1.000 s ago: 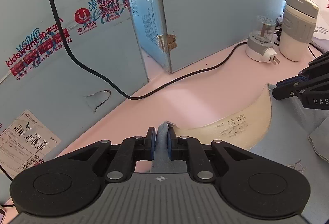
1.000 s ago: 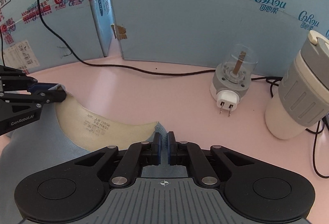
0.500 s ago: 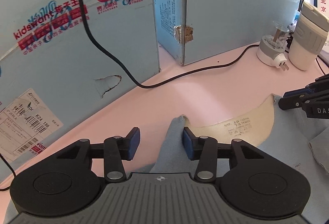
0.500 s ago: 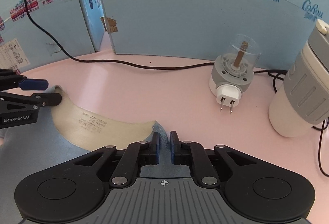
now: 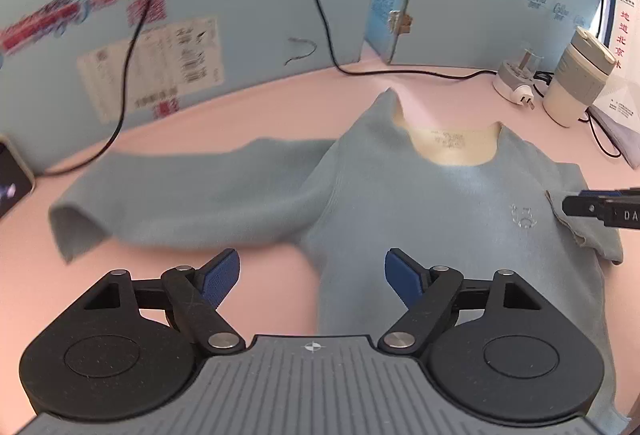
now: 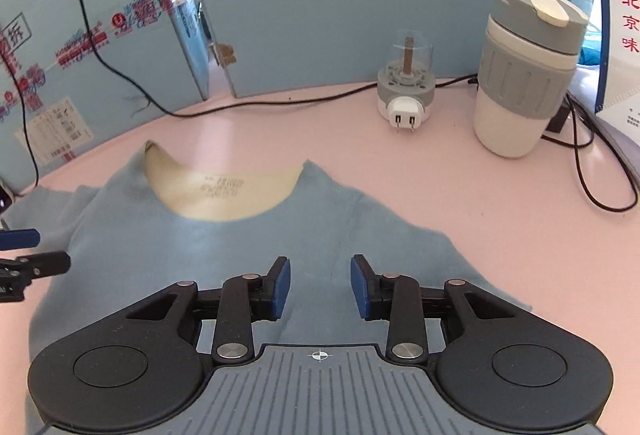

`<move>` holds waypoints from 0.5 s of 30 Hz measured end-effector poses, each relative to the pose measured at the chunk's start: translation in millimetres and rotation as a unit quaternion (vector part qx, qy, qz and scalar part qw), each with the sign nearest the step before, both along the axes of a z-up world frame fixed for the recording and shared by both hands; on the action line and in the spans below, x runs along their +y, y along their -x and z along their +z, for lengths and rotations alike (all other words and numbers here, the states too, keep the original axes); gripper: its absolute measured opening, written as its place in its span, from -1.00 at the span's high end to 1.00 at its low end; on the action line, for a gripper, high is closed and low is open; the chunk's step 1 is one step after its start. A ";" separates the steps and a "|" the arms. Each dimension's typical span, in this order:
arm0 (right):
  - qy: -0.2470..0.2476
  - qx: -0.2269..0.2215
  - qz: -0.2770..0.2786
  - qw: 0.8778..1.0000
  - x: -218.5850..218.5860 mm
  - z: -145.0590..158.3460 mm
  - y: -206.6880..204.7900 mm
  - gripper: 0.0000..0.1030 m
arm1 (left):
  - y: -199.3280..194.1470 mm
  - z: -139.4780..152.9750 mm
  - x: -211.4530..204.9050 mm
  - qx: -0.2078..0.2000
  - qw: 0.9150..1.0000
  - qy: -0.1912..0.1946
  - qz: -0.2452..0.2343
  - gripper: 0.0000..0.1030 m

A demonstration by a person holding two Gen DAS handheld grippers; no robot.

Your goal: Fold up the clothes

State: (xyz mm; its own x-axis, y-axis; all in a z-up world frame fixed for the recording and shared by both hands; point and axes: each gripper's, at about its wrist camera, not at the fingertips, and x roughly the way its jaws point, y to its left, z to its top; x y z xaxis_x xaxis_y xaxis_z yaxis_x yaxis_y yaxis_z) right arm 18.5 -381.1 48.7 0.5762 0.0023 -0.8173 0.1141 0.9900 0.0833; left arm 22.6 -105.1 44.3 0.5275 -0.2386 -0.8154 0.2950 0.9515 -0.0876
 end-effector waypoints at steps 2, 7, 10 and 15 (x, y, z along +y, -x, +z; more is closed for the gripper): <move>0.012 0.009 -0.003 1.000 5.5 -1.7 22.6 0.34 | 16.1 -6.0 12.8 0.019 1.000 0.006 0.024 -0.55; 0.051 0.016 0.012 0.998 22.1 -5.5 51.3 0.19 | 42.4 -21.3 31.1 0.060 0.997 0.017 0.048 -0.55; 0.068 0.010 0.030 0.997 34.2 -2.3 55.7 0.19 | 52.6 -21.7 28.1 0.063 0.997 0.022 0.041 -0.55; 0.129 0.019 0.064 0.989 58.0 -11.4 49.3 0.19 | 67.9 -23.5 17.7 0.070 0.997 0.022 0.019 -0.57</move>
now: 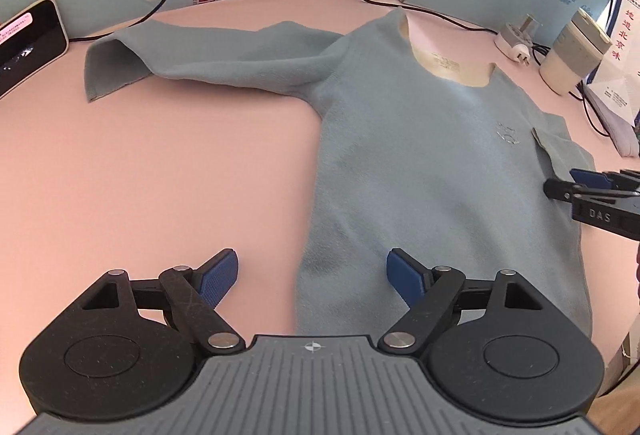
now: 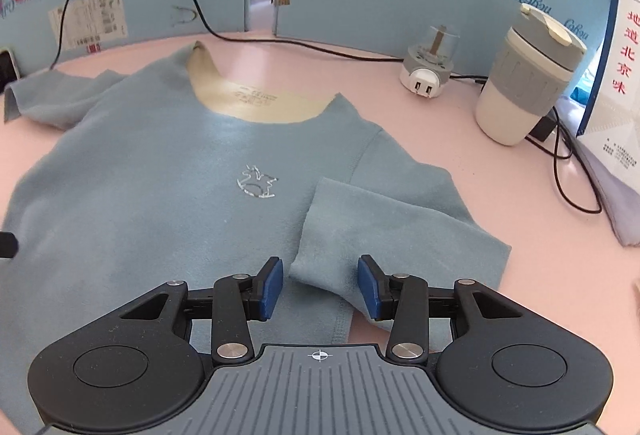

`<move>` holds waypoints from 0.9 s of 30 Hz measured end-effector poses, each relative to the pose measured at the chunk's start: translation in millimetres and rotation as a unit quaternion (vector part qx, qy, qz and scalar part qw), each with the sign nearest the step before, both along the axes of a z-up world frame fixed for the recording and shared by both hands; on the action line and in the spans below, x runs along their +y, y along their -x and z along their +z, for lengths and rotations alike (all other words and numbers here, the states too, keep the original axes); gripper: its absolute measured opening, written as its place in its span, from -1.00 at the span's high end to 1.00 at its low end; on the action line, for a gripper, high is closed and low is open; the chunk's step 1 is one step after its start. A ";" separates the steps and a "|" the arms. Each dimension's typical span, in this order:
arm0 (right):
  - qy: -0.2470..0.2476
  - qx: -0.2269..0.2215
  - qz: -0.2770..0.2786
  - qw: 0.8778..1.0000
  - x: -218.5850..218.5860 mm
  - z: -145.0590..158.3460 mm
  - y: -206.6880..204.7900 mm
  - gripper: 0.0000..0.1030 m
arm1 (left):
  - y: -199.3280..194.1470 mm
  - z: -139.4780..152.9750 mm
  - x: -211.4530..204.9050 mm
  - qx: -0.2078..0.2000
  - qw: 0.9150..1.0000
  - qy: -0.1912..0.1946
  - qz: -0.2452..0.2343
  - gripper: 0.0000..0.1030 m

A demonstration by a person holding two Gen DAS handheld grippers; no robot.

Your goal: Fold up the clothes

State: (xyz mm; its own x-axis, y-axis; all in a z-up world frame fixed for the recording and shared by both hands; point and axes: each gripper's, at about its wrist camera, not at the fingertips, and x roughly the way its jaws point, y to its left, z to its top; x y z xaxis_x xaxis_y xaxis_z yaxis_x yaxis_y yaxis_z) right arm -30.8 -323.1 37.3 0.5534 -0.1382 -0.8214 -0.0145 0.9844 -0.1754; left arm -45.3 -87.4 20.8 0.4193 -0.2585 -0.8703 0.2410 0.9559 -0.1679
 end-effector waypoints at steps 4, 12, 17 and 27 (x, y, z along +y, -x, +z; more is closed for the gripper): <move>0.002 -0.001 0.007 1.000 -0.8 -6.5 0.8 0.19 | 9.0 -3.2 -5.7 0.004 1.000 -0.004 -0.013 -0.64; 0.002 -0.011 0.024 1.000 -3.5 -9.4 5.3 0.37 | 14.8 -6.9 0.7 0.016 0.999 0.031 0.004 -0.93; 0.005 -0.027 0.012 1.000 -11.0 -1.3 12.6 0.78 | 18.5 -8.2 4.8 0.020 0.998 0.050 0.018 -0.95; 0.022 -0.089 -0.086 0.992 -68.3 38.7 34.3 0.95 | 24.6 -9.5 1.7 0.019 0.999 0.040 0.010 -0.99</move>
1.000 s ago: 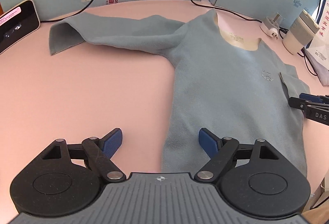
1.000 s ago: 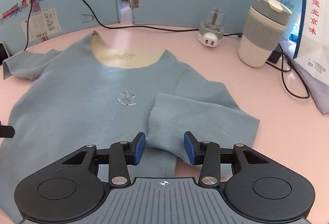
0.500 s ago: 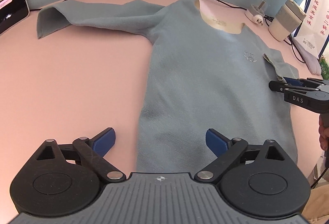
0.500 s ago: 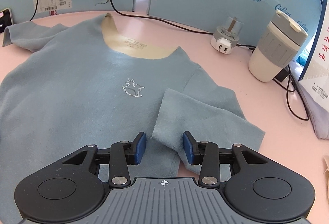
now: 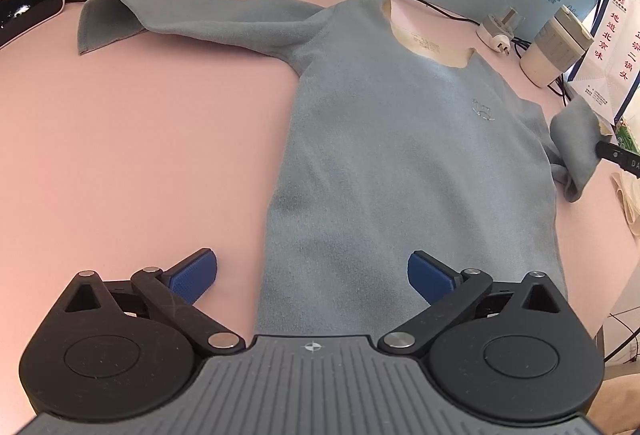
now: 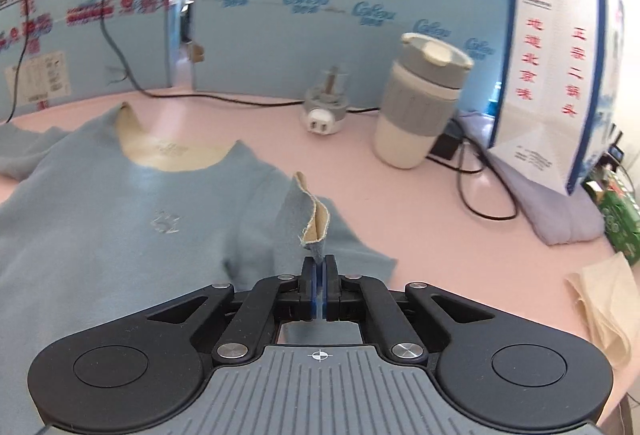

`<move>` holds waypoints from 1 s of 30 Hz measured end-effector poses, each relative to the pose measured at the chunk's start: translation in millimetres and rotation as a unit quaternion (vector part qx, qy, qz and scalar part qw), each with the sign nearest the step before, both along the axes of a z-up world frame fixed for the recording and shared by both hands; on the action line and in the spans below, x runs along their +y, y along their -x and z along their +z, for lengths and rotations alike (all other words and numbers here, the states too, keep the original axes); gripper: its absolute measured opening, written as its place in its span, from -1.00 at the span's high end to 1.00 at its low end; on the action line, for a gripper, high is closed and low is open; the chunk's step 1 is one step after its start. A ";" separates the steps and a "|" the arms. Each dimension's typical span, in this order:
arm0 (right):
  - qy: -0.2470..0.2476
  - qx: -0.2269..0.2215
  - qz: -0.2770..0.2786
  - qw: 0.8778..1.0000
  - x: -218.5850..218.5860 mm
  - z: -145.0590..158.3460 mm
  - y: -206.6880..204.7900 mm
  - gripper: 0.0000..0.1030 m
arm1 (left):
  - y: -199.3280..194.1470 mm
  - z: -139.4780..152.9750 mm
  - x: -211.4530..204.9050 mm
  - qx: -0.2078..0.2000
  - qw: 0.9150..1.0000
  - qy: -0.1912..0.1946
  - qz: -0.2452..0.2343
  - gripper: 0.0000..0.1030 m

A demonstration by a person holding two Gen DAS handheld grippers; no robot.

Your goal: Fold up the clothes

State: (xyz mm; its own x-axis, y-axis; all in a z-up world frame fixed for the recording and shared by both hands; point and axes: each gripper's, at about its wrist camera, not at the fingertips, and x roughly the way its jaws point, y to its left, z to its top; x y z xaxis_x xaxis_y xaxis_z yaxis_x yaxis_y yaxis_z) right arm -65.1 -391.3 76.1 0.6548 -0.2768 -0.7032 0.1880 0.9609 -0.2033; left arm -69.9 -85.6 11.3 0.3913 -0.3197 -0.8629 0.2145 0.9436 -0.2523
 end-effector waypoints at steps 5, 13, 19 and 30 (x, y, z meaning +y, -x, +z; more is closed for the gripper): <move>0.037 -0.014 -0.068 0.997 -45.0 8.4 7.9 0.95 | 2.5 -0.5 -0.7 -0.002 1.000 -0.005 -0.002 -0.99; 0.106 -0.022 -0.115 0.987 -97.0 15.6 17.5 0.95 | 6.3 -0.5 -5.2 -0.002 1.000 -0.020 -0.005 -0.99; 0.156 -0.011 -0.119 0.981 -123.8 14.1 9.8 0.96 | 6.7 -0.4 -9.3 -0.003 1.000 -0.031 0.000 -0.99; 0.080 0.012 -0.113 0.990 -116.1 -3.0 19.9 0.92 | 6.8 -0.1 -16.8 0.001 0.999 -0.051 0.002 -1.00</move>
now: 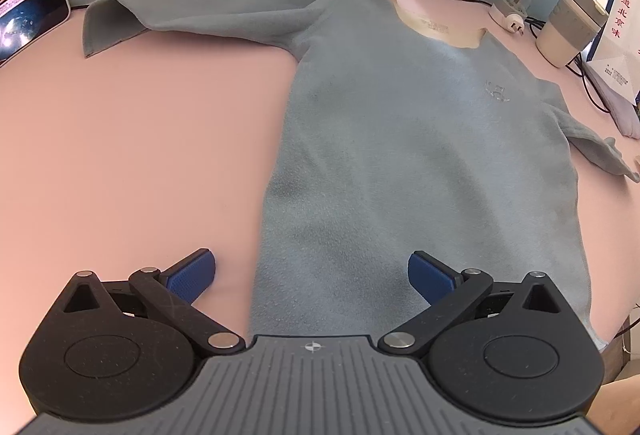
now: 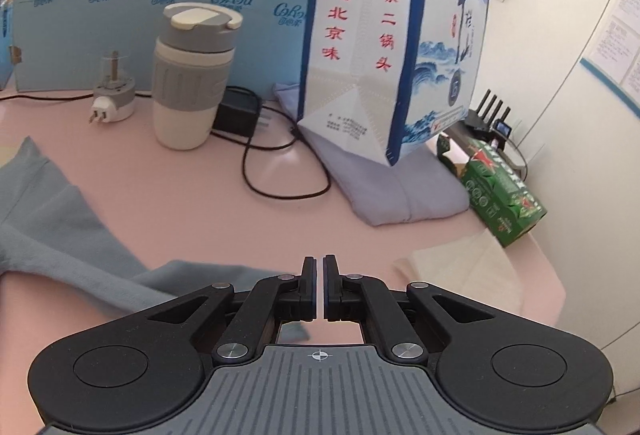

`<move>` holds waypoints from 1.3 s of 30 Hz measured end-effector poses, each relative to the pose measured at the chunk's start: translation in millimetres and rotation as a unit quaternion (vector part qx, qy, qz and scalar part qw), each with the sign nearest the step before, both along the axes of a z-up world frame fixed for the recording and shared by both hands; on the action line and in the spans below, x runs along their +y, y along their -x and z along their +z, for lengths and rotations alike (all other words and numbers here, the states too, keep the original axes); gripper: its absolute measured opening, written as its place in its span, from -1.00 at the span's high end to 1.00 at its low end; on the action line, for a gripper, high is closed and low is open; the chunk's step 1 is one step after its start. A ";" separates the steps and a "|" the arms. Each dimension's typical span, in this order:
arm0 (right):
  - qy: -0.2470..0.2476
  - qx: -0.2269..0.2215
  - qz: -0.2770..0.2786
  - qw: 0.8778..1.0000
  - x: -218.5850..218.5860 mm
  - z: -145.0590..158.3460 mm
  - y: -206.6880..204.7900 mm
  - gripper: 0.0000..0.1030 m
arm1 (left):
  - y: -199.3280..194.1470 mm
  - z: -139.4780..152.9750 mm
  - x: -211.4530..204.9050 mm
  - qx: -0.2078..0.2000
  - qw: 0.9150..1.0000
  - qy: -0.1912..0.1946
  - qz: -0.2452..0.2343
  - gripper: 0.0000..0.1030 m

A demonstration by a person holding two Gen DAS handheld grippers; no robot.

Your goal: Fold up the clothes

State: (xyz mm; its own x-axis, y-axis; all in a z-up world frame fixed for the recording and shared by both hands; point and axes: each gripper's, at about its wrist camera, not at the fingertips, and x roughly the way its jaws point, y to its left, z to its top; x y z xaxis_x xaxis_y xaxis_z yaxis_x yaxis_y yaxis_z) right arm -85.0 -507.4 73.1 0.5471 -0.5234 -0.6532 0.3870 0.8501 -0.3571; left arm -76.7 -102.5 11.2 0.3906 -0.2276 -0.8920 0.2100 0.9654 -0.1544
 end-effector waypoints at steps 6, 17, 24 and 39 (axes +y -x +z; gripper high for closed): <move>-0.065 0.025 0.035 0.997 40.5 -15.9 12.0 0.85 | 3.3 1.1 3.4 -0.001 1.000 0.007 -0.007 -1.00; -0.195 0.062 0.085 0.975 115.1 -20.4 45.0 0.69 | 14.4 3.6 35.1 0.017 0.995 0.100 -0.023 -0.99; -0.218 0.099 0.111 0.964 152.6 -26.3 74.6 0.43 | 28.4 0.9 50.9 0.015 0.990 0.137 -0.037 -0.99; -0.272 0.119 0.089 0.951 156.1 -30.1 93.8 0.10 | 29.9 -1.9 62.9 0.035 0.987 0.154 -0.012 0.59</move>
State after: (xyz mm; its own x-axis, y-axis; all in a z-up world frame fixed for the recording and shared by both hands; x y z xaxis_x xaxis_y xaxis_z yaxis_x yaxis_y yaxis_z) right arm -178.8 -351.3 43.0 0.3989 0.0134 -0.9169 0.1839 0.9784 0.0943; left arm -106.6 -39.6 9.2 0.3212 -0.5008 -0.8038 0.2108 0.8653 -0.4548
